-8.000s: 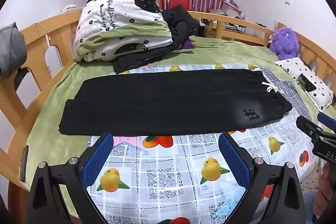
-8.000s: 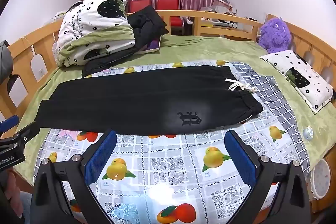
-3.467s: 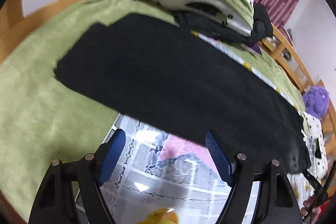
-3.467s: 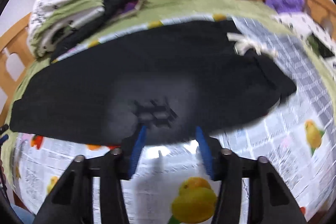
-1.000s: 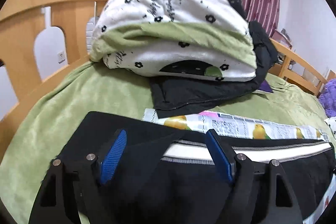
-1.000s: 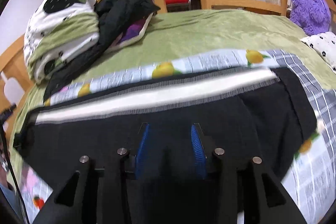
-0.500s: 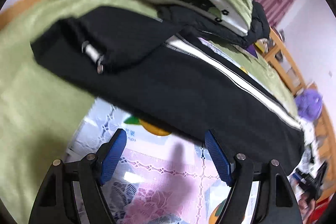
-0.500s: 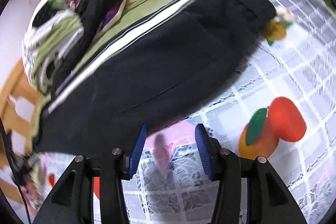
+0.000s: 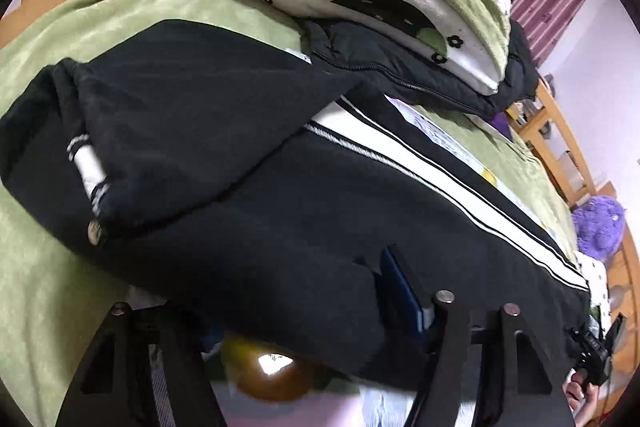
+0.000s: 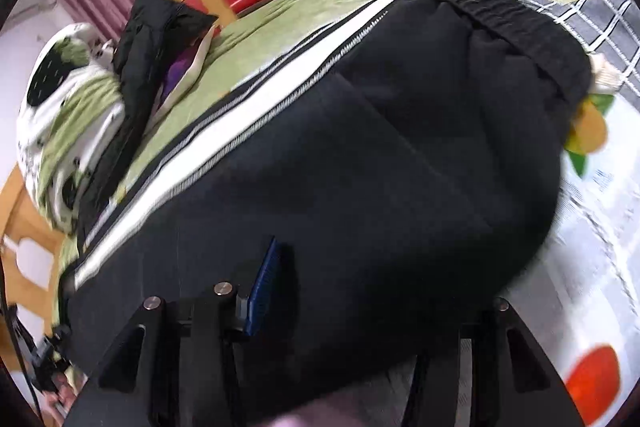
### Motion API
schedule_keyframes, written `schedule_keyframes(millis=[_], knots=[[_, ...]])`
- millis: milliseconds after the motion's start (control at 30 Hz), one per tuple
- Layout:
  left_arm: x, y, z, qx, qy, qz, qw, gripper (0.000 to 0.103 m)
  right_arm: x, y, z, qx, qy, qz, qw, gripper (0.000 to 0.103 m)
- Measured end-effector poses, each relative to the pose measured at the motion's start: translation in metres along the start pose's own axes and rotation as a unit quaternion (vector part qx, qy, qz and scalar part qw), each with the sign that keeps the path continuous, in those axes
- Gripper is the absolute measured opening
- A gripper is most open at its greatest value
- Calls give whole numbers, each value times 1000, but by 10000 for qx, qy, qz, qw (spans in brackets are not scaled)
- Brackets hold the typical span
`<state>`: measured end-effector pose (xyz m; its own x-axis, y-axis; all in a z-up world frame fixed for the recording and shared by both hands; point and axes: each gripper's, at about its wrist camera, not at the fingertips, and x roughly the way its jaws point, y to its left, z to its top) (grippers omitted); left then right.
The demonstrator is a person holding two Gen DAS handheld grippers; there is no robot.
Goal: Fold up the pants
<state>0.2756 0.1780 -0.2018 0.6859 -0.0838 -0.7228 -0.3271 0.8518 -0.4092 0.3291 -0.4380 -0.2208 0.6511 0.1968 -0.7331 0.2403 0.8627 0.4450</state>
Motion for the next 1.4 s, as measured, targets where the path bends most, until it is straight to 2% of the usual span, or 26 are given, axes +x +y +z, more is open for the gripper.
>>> schedule_keyframes(millis=[33, 67, 100, 200, 300, 400, 600, 733, 833, 933, 1000, 1067, 1167, 1267, 1400], knots=[[1, -1, 2, 9, -32, 84, 10000, 54, 3, 1, 3, 51, -34, -27, 10000, 37], [2, -3, 2, 98, -19, 257, 9996, 42, 6, 1, 5, 60, -55, -160, 9998, 17], [3, -5, 2, 226, 45, 358, 9991, 32, 9, 3, 7, 78, -30, -169, 9998, 16], [-7, -6, -4, 380, 160, 365, 9985, 19, -2, -4, 2, 400, -122, -38, 9991, 13], [-34, -1, -13, 363, 180, 155, 9991, 16, -24, -9, -8, 612, -176, 95, 9979, 12], [-60, 0, -28, 366, 295, 58, 9989, 15, -57, -15, -25, 509, -130, 63, 9986, 12], [-111, -13, -83, 1040, 670, 54, 9923, 15, -142, -36, -66, 215, -91, -71, 9997, 12], [-136, -14, -118, 1172, 901, -40, 9890, 16, -188, -68, -102, 231, -63, -149, 9996, 12], [-148, -14, -137, 1288, 1018, -50, 9864, 17, -217, -95, -128, 339, 16, -151, 9993, 13], [-157, -10, -150, 1313, 1106, 48, 9851, 25, -222, -113, -144, 416, 247, -139, 9987, 18], [-166, -7, -156, 1331, 1166, 187, 9840, 38, -230, -122, -154, 315, 404, -168, 9985, 22], [-182, -8, -162, 1549, 1069, 306, 9817, 43, -244, -126, -163, 171, 360, -201, 9990, 24], [-205, -4, -165, 1757, 782, 551, 9798, 67, -266, -132, -171, -68, 120, -370, 9992, 31], [-218, -2, -160, 1784, 599, 647, 9800, 67, -275, -138, -168, -117, -70, -483, 9987, 33], [-221, -4, -152, 1720, 522, 716, 9811, 67, -286, -167, -161, 264, -325, -581, 9974, 34]])
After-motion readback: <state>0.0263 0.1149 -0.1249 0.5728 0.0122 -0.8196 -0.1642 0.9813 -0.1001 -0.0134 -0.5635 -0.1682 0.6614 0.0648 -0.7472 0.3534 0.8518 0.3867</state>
